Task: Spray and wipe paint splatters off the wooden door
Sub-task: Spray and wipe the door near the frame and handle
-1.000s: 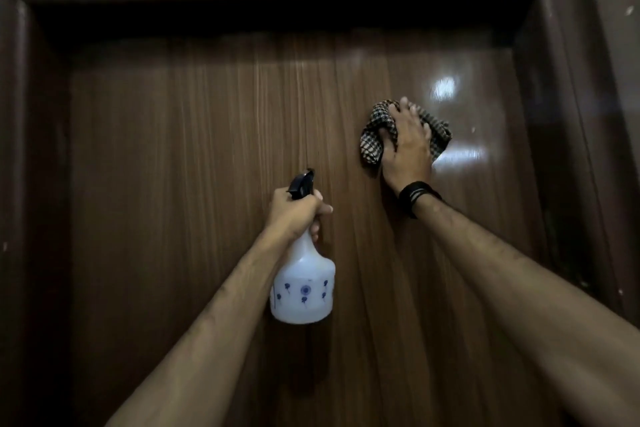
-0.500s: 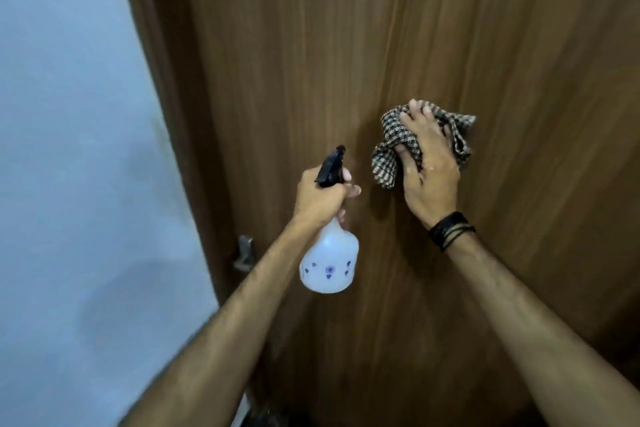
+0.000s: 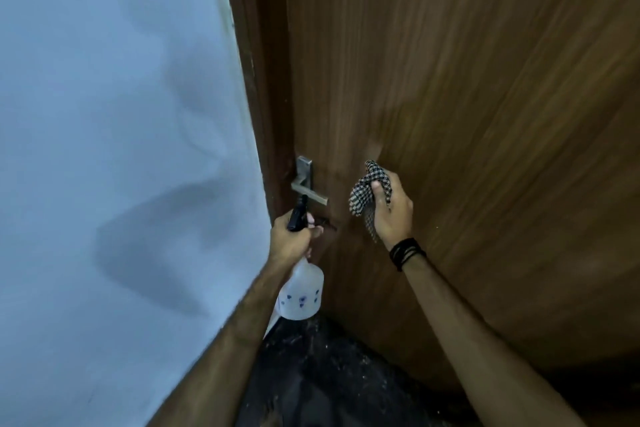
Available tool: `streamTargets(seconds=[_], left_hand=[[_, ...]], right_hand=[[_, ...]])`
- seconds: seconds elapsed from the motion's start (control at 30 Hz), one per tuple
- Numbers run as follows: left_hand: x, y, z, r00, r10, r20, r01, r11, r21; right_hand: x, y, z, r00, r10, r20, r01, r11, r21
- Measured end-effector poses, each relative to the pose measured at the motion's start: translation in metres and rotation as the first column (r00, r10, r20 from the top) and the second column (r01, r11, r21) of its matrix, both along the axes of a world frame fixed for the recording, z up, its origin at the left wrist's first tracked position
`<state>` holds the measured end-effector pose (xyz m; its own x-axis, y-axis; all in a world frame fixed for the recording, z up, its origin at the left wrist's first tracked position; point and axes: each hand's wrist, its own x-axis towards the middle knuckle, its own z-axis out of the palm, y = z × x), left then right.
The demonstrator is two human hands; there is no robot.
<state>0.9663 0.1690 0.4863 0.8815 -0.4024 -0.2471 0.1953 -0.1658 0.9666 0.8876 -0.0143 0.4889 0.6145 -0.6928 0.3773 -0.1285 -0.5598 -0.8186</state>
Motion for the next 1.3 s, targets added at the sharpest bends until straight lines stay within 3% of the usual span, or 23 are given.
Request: streamTargets(seconds=[0.13, 0.23, 0.4, 0.67, 0.83, 0.93, 1.17, 1.3], left_hand=[[0.039, 0.024, -0.028, 0.998, -0.037, -0.044, 0.039, 0.999, 0.035], [0.063, 0.036, -0.041, 0.994, -0.044, -0.1, 0.049, 0.997, 0.053], [0.095, 0.046, -0.055, 0.978, -0.138, -0.159, 0.147, 0.988, 0.045], [0.124, 0.038, -0.067, 0.952, -0.178, -0.251, 0.2, 0.978, 0.066], [0.129, 0.025, -0.07, 0.946, -0.18, -0.27, 0.21, 0.974, 0.083], [0.133, 0.017, -0.074, 0.954, -0.152, -0.257, 0.186, 0.976, 0.114], [0.144, -0.007, -0.084, 0.98, -0.1, -0.174, 0.138, 0.965, 0.221], [0.148, -0.025, -0.096, 0.977, -0.035, -0.211, 0.08, 0.974, 0.21]], right_hand=[[0.048, 0.015, -0.02, 0.994, -0.05, -0.102, 0.055, 0.997, 0.049], [0.085, 0.019, -0.026, 0.963, -0.013, -0.268, 0.011, 1.0, -0.01], [0.124, 0.033, -0.05, 0.8, 0.157, -0.579, -0.131, 0.988, 0.086], [0.147, 0.049, -0.061, 0.787, 0.028, -0.617, -0.009, 0.999, 0.034], [0.156, 0.055, -0.074, 0.79, -0.219, -0.572, 0.131, 0.973, -0.191], [0.157, 0.048, -0.084, 0.777, -0.262, -0.573, 0.133, 0.957, -0.257], [0.163, 0.04, -0.116, 0.826, -0.205, -0.525, 0.162, 0.979, -0.126], [0.17, 0.038, -0.13, 0.861, -0.1, -0.498, 0.145, 0.988, 0.052]])
